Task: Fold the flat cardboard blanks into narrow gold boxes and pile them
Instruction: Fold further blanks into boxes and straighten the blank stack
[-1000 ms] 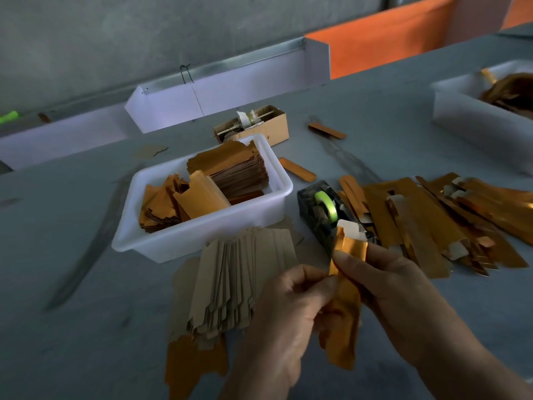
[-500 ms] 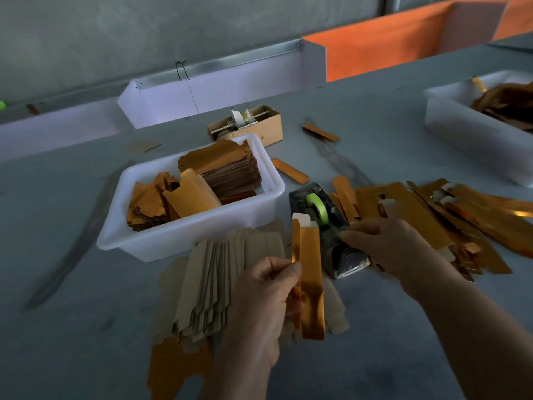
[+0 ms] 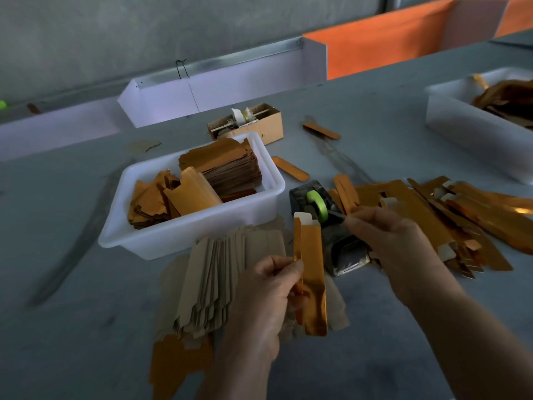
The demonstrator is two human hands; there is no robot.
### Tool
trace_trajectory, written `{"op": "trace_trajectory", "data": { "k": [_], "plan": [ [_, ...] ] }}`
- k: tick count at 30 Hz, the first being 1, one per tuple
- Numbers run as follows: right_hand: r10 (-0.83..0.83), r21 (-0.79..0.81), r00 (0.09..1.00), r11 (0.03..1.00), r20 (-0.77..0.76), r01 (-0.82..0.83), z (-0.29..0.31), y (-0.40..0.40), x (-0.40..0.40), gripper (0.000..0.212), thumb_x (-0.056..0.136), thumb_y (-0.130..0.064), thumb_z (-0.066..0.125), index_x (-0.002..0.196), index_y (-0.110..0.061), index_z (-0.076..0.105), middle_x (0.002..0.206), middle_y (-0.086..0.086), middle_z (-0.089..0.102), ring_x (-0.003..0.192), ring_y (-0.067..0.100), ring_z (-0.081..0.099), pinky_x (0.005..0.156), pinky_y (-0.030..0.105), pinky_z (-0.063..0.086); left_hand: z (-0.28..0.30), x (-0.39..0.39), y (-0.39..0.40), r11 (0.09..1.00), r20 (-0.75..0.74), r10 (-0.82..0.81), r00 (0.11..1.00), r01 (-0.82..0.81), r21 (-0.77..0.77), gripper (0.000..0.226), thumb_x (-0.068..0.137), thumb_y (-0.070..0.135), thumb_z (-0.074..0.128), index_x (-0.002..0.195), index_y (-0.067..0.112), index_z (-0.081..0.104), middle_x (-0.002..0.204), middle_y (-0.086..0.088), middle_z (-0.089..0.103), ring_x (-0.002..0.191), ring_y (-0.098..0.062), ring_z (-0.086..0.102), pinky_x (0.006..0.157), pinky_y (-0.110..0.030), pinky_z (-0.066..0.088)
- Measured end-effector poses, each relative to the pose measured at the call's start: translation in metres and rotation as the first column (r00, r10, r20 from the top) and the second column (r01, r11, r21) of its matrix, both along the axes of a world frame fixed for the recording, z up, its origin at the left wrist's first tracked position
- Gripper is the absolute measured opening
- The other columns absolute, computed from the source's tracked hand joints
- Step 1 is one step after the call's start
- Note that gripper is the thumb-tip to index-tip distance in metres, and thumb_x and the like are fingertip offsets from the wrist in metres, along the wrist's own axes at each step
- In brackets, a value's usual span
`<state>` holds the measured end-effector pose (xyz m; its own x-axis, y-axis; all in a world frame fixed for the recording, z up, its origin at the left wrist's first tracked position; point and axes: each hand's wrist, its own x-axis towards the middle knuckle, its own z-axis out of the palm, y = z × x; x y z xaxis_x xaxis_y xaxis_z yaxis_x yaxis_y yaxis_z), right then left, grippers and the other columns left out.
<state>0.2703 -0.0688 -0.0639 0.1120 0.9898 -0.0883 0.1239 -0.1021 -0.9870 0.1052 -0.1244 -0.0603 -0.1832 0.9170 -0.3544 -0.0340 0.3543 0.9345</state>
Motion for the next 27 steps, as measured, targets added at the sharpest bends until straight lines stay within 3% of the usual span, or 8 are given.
{"op": "trace_trajectory", "data": {
  "k": [2, 4, 8, 12, 16, 20, 27],
  "plan": [
    [-0.055, 0.106, 0.982, 0.994, 0.183, 0.036, 0.000, -0.006, 0.000, 0.013, 0.085, -0.020, 0.065, 0.072, -0.024, 0.065, 0.082, -0.016, 0.058, 0.074, 0.007, 0.056, 0.063, 0.028, 0.046, 0.000, -0.001, 0.001, 1.000, 0.021, 0.009, 1.000, -0.009, -0.004, 0.009, 0.086, 0.019, 0.067, 0.087, 0.010, 0.069, 0.076, -0.008, 0.071, 0.064, -0.017, 0.066, 0.061, -0.027, 0.054],
    [-0.082, 0.142, 0.961, 0.989, 0.263, 0.046, -0.002, -0.013, -0.001, 0.017, 0.084, -0.019, 0.065, 0.068, -0.025, 0.063, 0.081, -0.021, 0.055, 0.073, 0.003, 0.054, 0.062, 0.025, 0.044, 0.002, -0.001, 0.002, 1.000, 0.035, 0.009, 0.999, -0.010, 0.006, 0.009, 0.087, 0.017, 0.066, 0.085, 0.009, 0.069, 0.074, -0.007, 0.070, 0.062, -0.015, 0.065, 0.058, -0.024, 0.053],
    [-0.101, 0.119, 0.920, 0.991, 0.380, 0.059, -0.017, -0.017, -0.002, 0.011, 0.085, -0.020, 0.066, 0.074, -0.018, 0.065, 0.104, -0.007, 0.060, 0.087, 0.010, 0.057, 0.073, 0.028, 0.047, 0.007, 0.003, 0.003, 0.997, 0.039, -0.023, 0.999, 0.020, 0.070, 0.011, 0.089, 0.017, 0.062, 0.081, 0.010, 0.066, 0.073, -0.008, 0.067, 0.061, -0.013, 0.061, 0.054, -0.020, 0.047],
    [-0.135, 0.134, 0.904, 0.987, 0.407, 0.087, -0.023, -0.018, -0.003, 0.009, 0.084, -0.019, 0.067, 0.077, -0.014, 0.068, 0.114, -0.004, 0.059, 0.096, 0.013, 0.056, 0.077, 0.028, 0.044, 0.012, 0.016, 0.009, 0.988, 0.010, -0.097, 0.995, 0.096, 0.118, 0.012, 0.090, 0.019, 0.062, 0.082, 0.012, 0.064, 0.069, -0.005, 0.064, 0.057, -0.011, 0.054, 0.051, -0.018, 0.043],
    [-0.145, 0.154, 0.914, 0.984, 0.379, 0.093, -0.025, -0.019, -0.005, 0.010, 0.084, -0.019, 0.066, 0.075, -0.022, 0.065, 0.105, -0.011, 0.054, 0.090, 0.009, 0.054, 0.073, 0.025, 0.045, 0.013, 0.036, 0.023, 0.978, 0.001, -0.167, 0.986, 0.166, 0.127, 0.012, 0.092, 0.020, 0.061, 0.080, 0.015, 0.062, 0.059, 0.008, 0.058, 0.044, 0.000, 0.048, 0.045, -0.012, 0.040],
    [-0.165, 0.162, 0.902, 0.981, 0.399, 0.108, -0.031, -0.018, -0.004, 0.007, 0.086, -0.020, 0.064, 0.092, -0.020, 0.068, 0.101, -0.016, 0.047, 0.086, 0.005, 0.048, 0.066, 0.018, 0.037, 0.008, 0.046, 0.035, 0.977, -0.040, -0.186, 0.982, 0.189, 0.102, 0.012, 0.092, 0.019, 0.061, 0.081, 0.018, 0.061, 0.068, 0.004, 0.059, 0.046, 0.001, 0.049, 0.044, -0.012, 0.040],
    [-0.147, 0.174, 0.911, 0.981, 0.386, 0.084, -0.033, -0.020, -0.003, 0.004, 0.085, -0.021, 0.065, 0.089, -0.021, 0.066, 0.103, -0.015, 0.048, 0.086, 0.004, 0.050, 0.071, 0.020, 0.041, 0.004, 0.046, 0.038, 0.984, -0.027, -0.166, 0.986, 0.167, 0.055, 0.011, 0.091, 0.021, 0.063, 0.080, 0.019, 0.063, 0.066, 0.003, 0.061, 0.044, 0.000, 0.051, 0.043, -0.012, 0.041]
  ]
}}
